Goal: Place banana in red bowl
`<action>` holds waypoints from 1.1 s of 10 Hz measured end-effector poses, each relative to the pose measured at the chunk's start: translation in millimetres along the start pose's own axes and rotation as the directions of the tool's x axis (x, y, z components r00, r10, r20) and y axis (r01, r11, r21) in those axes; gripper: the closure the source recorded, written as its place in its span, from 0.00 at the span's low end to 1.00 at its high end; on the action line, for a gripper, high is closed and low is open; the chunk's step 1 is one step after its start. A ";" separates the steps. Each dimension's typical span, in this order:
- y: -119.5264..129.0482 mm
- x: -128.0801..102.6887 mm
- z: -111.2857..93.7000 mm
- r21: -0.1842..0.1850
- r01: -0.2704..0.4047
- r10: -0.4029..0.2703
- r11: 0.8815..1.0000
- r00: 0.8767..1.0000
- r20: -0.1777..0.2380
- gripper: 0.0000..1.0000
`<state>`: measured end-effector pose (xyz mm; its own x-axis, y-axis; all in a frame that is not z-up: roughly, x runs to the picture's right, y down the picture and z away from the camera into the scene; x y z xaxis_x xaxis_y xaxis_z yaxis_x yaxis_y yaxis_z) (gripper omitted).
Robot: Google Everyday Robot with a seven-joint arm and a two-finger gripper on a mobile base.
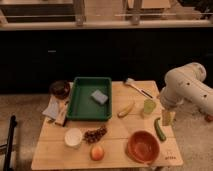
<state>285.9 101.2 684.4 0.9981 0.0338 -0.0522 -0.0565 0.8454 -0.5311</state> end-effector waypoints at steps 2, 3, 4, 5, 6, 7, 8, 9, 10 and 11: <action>0.0 0.0 0.0 0.000 0.000 0.000 1.000 1.000 0.000 0.20; 0.0 0.0 0.0 0.000 0.000 0.000 1.000 1.000 0.000 0.20; 0.6 -1.0 1.2 -0.002 0.003 -0.003 1.000 1.000 0.000 0.20; -1.6 -5.7 4.7 0.001 0.021 -0.021 1.000 1.000 -0.007 0.20; -4.5 -17.6 11.2 0.000 0.049 -0.049 0.999 0.999 -0.013 0.20; -8.4 -33.5 17.5 0.002 0.078 -0.078 0.997 0.997 -0.022 0.20; -10.5 -43.0 20.6 0.004 0.095 -0.095 0.995 0.995 -0.028 0.20; -11.6 -48.1 23.4 0.004 0.108 -0.108 0.994 0.994 -0.032 0.20; -15.8 -50.7 28.1 0.007 0.114 -0.114 0.993 0.993 -0.033 0.20; -23.2 -56.0 31.2 0.012 0.128 -0.127 0.992 0.991 -0.038 0.20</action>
<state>232.1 96.4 726.0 0.9954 -0.0943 -0.0168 0.0716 0.8489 -0.5236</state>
